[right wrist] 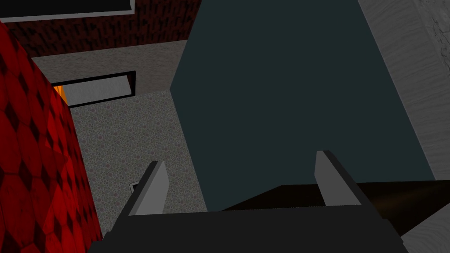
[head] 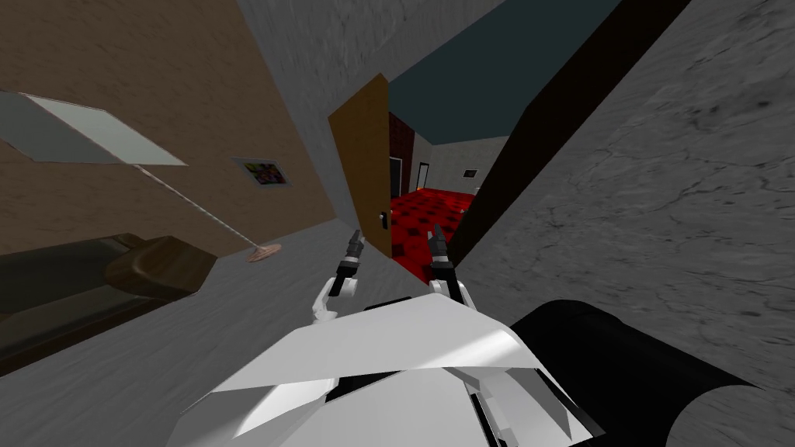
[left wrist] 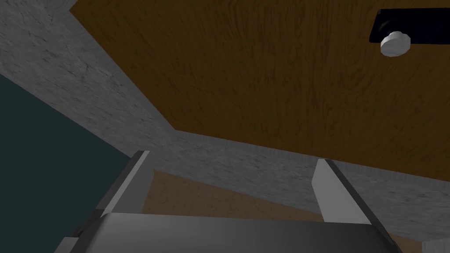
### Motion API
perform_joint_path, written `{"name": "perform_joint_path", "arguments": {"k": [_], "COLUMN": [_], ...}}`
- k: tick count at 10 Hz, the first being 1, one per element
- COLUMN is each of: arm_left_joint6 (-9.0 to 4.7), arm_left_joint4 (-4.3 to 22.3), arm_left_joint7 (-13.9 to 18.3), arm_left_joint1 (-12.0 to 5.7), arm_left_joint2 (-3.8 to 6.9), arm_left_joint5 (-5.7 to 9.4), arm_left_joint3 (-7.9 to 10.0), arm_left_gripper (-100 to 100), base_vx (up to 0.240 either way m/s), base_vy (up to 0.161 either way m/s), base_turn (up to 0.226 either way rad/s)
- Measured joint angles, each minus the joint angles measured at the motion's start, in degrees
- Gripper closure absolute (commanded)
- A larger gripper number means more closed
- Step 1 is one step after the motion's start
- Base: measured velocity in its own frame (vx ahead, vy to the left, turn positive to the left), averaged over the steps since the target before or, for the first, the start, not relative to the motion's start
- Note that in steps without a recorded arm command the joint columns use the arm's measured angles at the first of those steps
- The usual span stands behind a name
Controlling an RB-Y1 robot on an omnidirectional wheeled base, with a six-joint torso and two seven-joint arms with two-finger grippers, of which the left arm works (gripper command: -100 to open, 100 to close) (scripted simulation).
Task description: Push the door open
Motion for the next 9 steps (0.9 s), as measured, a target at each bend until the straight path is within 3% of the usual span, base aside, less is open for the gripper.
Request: {"name": "perform_joint_path", "arguments": {"k": [9], "arm_left_joint6": [-0.71], "arm_left_joint4": [12.19], "arm_left_joint7": [3.53], "arm_left_joint1": [-7.33], "arm_left_joint2": [-0.18], "arm_left_joint5": [-0.84], "arm_left_joint3": [-4.61], "arm_left_gripper": [-100], "base_vx": [0.090], "base_vy": [0.078], "base_turn": [-0.034]}}
